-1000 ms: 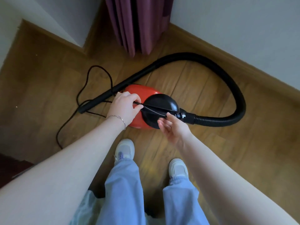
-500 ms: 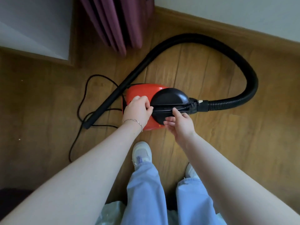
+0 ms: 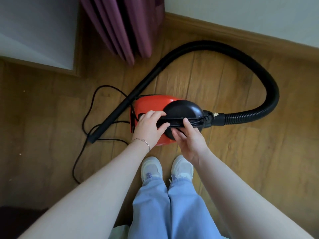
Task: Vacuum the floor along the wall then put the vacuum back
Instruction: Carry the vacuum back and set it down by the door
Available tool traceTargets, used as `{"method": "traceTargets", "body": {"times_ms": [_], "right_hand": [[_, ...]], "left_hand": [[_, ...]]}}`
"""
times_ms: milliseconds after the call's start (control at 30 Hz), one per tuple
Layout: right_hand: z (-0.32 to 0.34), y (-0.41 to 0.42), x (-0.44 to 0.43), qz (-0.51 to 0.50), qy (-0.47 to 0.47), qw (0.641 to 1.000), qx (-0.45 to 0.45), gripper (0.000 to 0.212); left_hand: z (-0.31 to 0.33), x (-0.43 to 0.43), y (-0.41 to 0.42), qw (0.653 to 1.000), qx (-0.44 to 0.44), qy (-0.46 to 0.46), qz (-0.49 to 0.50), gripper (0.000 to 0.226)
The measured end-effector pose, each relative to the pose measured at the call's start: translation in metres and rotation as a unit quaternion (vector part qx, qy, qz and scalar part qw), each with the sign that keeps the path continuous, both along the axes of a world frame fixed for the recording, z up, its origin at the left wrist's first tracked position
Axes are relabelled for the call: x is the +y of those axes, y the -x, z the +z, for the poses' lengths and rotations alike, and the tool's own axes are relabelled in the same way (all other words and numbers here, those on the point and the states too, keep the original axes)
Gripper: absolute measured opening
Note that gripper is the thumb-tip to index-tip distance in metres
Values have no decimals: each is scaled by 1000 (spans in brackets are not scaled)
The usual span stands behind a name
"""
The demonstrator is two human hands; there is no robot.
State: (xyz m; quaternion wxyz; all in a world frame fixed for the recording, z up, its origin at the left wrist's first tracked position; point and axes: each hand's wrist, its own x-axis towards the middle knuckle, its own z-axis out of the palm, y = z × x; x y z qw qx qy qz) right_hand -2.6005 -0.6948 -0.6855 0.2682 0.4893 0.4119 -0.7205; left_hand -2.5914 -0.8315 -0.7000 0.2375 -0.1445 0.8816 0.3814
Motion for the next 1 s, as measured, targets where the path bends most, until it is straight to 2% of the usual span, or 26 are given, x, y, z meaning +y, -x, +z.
{"method": "traceTargets", "body": {"times_ms": [167, 300, 433, 633, 800, 867, 1000], "right_hand": [[-4, -1, 4, 11, 13, 1000, 9, 21], [-4, 1, 2, 10, 23, 1000, 17, 28], [-3, 3, -5, 6, 22, 1000, 14, 20], [-6, 2, -4, 15, 14, 1000, 17, 32], [-9, 1, -5, 10, 54, 998, 12, 35], [-9, 2, -3, 13, 61, 998, 8, 27], [-10, 3, -1, 32, 50, 998, 18, 13]], "left_hand": [[-3, 3, 2, 1000, 8, 14, 15, 24], [-3, 6, 5, 999, 10, 31, 28, 22], [-3, 8, 4, 998, 24, 50, 27, 23], [-11, -2, 3, 998, 48, 49, -15, 23], [-15, -7, 8, 997, 7, -37, 66, 17], [-14, -6, 7, 996, 6, -46, 75, 16], [-15, -12, 12, 982, -21, -104, 155, 27]]}}
